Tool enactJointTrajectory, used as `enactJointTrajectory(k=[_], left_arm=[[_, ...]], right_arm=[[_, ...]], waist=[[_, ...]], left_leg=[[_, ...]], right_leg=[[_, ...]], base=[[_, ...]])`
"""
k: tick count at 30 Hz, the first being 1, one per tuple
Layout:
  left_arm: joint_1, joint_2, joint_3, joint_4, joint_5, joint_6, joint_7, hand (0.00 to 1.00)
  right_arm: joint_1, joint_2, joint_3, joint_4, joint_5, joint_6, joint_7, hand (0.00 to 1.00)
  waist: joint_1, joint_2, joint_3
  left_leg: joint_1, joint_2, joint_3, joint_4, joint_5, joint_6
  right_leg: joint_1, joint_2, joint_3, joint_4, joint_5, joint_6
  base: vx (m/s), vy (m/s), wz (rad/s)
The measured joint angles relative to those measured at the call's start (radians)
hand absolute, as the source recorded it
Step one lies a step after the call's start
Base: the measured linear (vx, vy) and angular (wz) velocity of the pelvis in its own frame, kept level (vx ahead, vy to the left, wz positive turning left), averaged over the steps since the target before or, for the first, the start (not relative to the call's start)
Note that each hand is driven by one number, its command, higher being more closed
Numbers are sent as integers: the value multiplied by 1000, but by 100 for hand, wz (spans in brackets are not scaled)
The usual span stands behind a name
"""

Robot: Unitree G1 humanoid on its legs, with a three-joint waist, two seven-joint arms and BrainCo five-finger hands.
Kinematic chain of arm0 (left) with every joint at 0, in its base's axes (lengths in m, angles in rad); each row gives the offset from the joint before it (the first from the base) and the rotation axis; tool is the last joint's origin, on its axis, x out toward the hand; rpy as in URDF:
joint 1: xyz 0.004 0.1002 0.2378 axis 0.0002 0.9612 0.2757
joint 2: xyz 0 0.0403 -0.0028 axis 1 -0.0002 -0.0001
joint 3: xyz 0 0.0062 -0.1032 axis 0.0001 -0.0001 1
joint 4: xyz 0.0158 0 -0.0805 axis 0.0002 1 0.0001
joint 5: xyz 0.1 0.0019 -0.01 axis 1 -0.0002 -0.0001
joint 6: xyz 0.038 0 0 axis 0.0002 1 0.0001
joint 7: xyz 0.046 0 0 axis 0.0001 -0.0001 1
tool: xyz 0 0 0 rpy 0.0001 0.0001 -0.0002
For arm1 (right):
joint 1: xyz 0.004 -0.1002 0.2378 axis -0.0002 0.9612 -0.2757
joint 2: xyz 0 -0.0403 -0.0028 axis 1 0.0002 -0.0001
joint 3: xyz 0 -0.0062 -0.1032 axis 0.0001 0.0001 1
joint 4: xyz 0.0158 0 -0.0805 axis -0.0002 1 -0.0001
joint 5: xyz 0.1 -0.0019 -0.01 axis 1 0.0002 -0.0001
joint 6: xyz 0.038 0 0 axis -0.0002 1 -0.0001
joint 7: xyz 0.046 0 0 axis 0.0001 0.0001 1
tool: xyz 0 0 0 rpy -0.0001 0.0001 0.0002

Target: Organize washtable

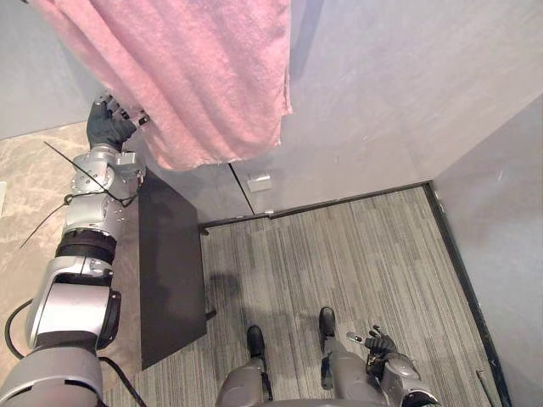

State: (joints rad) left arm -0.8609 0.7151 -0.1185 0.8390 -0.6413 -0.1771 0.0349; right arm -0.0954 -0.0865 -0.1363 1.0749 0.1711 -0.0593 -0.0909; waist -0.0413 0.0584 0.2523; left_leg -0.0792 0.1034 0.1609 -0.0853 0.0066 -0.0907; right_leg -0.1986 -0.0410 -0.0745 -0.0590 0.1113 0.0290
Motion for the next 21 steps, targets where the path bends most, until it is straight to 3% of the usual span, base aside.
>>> enactJointTrajectory(k=[3, 8, 12, 18, 21], left_arm=[[-46, 0, 2, 9, 58, 12, 40, 100], [-75, 10, 2, 9, 68, 13, 59, 100], [-104, 26, -9, 17, 69, 14, 59, 100], [-127, 23, -10, 18, 73, 15, 78, 100], [-148, 1, -10, 17, 65, 16, 82, 100]], right_arm=[[-9, -1, 50, -51, 35, 5, -14, 0], [-17, -35, 211, -596, 116, -20, -13, 0], [-177, -122, 228, -888, 178, -77, -8, 0], [-488, -331, 261, -918, 306, -90, -46, 0], [-706, -381, 403, -840, 449, -91, -64, 0]], waist=[[1, -6, 20], [1, -35, 39], [2, -53, 46], [0, -57, 46], [4, -57, 46]], left_leg=[[-2, 1, 3, 3, 0, 0], [-24, 3, 20, 17, 0, 0], [-27, 2, 37, 25, 0, 0], [-26, 3, 40, 31, 1, 0], [-23, 4, 43, 32, 2, -1]], right_leg=[[0, 0, 7, -1, 0, 0], [-20, -2, 29, -14, 26, -6], [-19, -2, 50, -37, 52, -9], [-18, -1, 57, -37, 67, -11], [-20, 1, 67, -37, 76, -12]], base=[[1, -1, -1], [-28, -5, -11], [-51, -7, -14], [-20, 0, -3], [-25, -1, -8]])
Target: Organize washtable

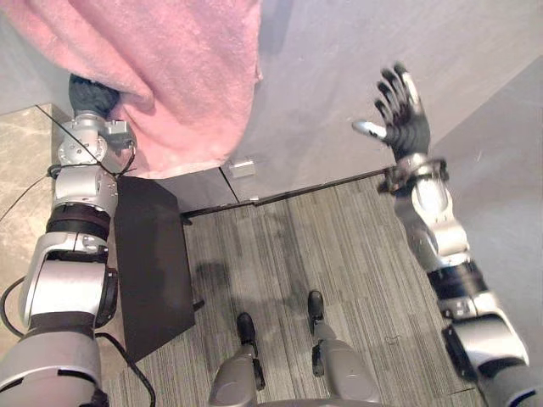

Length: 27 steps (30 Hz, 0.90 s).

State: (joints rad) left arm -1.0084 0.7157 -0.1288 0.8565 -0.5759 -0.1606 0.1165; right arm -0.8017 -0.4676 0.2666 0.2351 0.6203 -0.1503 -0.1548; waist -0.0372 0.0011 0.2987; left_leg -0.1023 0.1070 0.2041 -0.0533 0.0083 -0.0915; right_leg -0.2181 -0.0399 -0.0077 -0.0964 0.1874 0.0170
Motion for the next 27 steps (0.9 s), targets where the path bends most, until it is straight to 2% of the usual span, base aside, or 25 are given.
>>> enactJointTrajectory(k=[4, 5, 8, 15, 19, 21, 27], left_arm=[[-34, -29, -28, 0, -4, 3, 7, 100], [-53, -52, -31, 1, -5, 4, 17, 100], [-78, -81, -39, 1, -22, 4, 18, 100], [-110, -108, -45, 67, -42, 12, 20, 100], [-175, -146, -45, 86, -42, 23, 20, 100], [-207, -172, -45, 86, -42, 23, 20, 100], [-212, -201, -45, 86, -41, 23, 22, 100]], right_arm=[[-238, -2, 133, 164, 96, 2, -5, 0], [-312, -1, 160, 242, 131, 3, -18, 0], [-441, 39, 165, 411, 184, 13, -22, 0], [-591, 193, 134, 705, 255, 43, -66, 0], [-662, 269, 79, 814, 253, 55, -83, 0], [-691, 308, 43, 848, 244, 76, -87, 0], [-702, 392, 43, 851, 226, 91, -86, 0]], waist=[[12, -1, 1], [26, -1, 1], [49, -1, 4], [55, 0, 8], [54, 4, 20], [54, 6, 22], [65, 27, 36]], left_leg=[[-3, 0, -1, 0, 6, -1], [-6, 1, -2, 0, 8, -2], [-10, 3, 2, -1, 11, -1], [-13, 0, -6, -2, 16, 1], [-17, -5, -11, -21, 37, 3], [-25, -3, -23, -39, 57, -1], [-44, -3, -55, -39, 70, -5]], right_leg=[[-2, 1, 0, 0, 3, -1], [-6, 1, -1, 0, 7, -2], [-13, 2, -1, 0, 20, 3], [-12, -7, -18, 0, 29, 16], [-21, -14, -23, 0, 33, 21], [-29, -13, -37, 0, 33, 22], [-33, -11, -60, 0, 34, 22]], base=[[0, 0, 0], [0, 0, 0], [-6, 3, -1], [-5, 23, 3], [-35, 17, 6], [-44, 2, 17], [-27, 15, 15]])
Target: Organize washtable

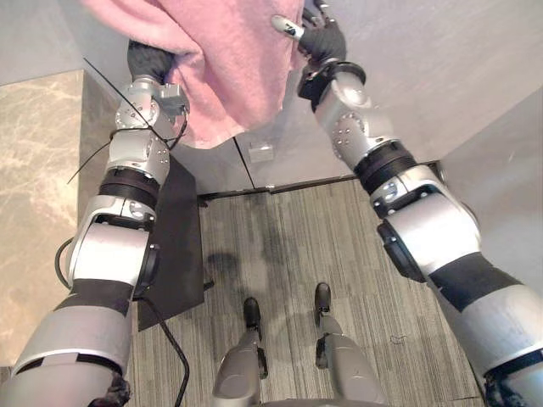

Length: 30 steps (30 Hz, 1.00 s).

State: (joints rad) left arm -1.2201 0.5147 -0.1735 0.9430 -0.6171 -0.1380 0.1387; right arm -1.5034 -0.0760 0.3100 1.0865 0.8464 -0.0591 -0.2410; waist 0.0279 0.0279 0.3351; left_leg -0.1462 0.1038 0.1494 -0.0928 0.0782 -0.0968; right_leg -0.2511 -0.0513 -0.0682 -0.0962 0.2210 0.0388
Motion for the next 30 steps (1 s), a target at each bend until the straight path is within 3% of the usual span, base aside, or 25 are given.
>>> enactJointTrajectory(k=[5, 6, 15, 20, 30], left_arm=[[0, -13, 6, 0, 0, 0, 8, 100], [0, -13, 11, 0, 0, 0, 15, 100], [27, -24, 28, 1, 3, -3, 17, 100], [27, -23, 42, 1, 6, -8, 16, 100], [4, -29, 60, 0, 22, -12, 16, 100]], right_arm=[[-8, 52, 5, 1, -65, -1, 1, 0], [-15, 60, 8, 1, -71, -1, 1, 100], [-67, 66, 37, 1, -165, -3, -5, 100], [-90, 53, -46, 1, -266, -2, -41, 100], [-144, -1, -178, 71, -250, 4, -39, 100]], waist=[[19, 1, 1], [21, 1, 1], [40, 0, 3], [40, 0, 15], [27, -1, 17]], left_leg=[[-15, 0, -11, 0, 12, -1], [-17, 0, -10, 0, 12, 0], [-21, -1, -10, 1, 13, 1], [-20, -3, -11, 1, 13, 1], [-20, -19, -10, 1, 14, 3]], right_leg=[[-7, 1, -13, 0, 8, 3], [-12, 1, -12, 0, 14, 9], [-16, -4, -13, 0, 17, 9], [-13, -9, -14, 0, 17, 9], [-13, -18, -7, 0, 18, 10]], base=[[1, 33, 9], [6, 49, -4], [12, 47, 0], [0, 0, 0], [6, 25, 0]])
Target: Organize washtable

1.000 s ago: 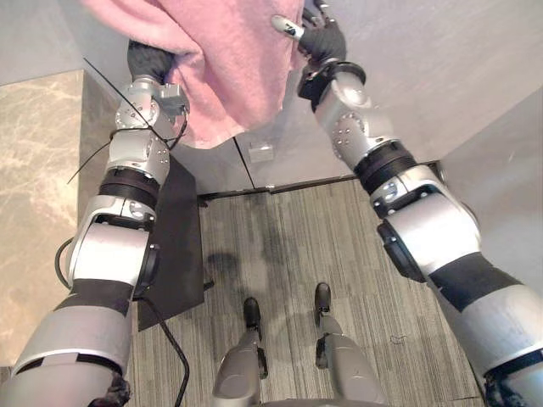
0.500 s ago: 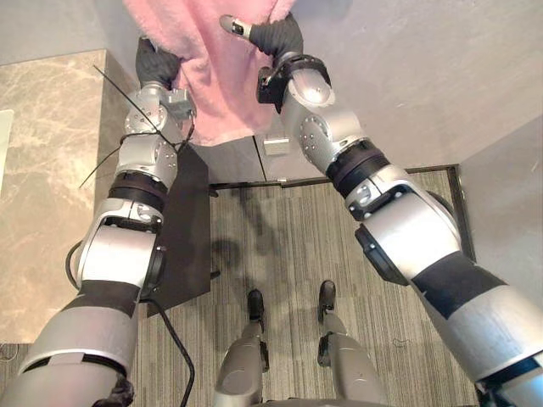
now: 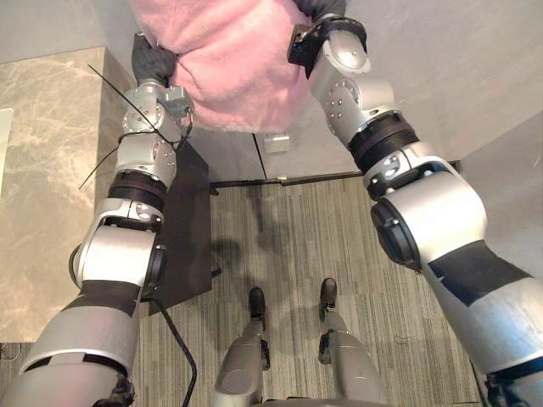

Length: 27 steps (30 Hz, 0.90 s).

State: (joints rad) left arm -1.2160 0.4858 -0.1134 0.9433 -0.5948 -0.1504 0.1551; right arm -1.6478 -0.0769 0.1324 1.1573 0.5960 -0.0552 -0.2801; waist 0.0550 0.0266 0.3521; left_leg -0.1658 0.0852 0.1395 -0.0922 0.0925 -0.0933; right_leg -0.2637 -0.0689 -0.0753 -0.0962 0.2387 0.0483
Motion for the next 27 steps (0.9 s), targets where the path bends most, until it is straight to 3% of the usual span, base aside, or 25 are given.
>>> enactJointTrajectory(k=[5, 6, 12, 18, 27], left_arm=[[-11, 0, 8, 0, 0, 0, 1, 100], [-11, 0, 8, 0, 0, 0, 1, 0], [-11, 0, 16, 12, 0, 0, 7, 0], [-11, 8, 19, 21, -1, 0, 19, 0], [5, 68, 19, 20, -23, 0, -2, 0]], right_arm=[[0, 0, -10, 0, 20, 1, 3, 100], [0, 0, -10, 0, 25, 1, 4, 0], [0, -27, -4, 4, 49, 1, 23, 0], [1, -98, 78, 4, 125, -5, 49, 0], [47, -170, 145, 2, 150, -7, 91, 0]], waist=[[-9, -1, 2], [-14, -1, 4], [-13, -2, 5], [-13, -2, 5], [-13, -2, 5]], left_leg=[[0, 1, 2, 0, 0, 0], [1, 1, 3, 0, 0, 0], [1, -1, 4, 0, 0, 0], [1, -1, 0, 0, 0, 0], [25, 0, -1, 0, 0, 0]], right_leg=[[-2, 2, 5, 0, 6, 8], [-2, 2, 8, 0, 9, 13], [-2, -1, 8, 0, 9, 13], [0, -1, -1, 0, 9, 13], [24, -1, -3, 0, 9, 13]], base=[[0, 0, -1], [0, 0, -4], [0, 0, -1], [0, 0, 0], [1, 3, 0]])
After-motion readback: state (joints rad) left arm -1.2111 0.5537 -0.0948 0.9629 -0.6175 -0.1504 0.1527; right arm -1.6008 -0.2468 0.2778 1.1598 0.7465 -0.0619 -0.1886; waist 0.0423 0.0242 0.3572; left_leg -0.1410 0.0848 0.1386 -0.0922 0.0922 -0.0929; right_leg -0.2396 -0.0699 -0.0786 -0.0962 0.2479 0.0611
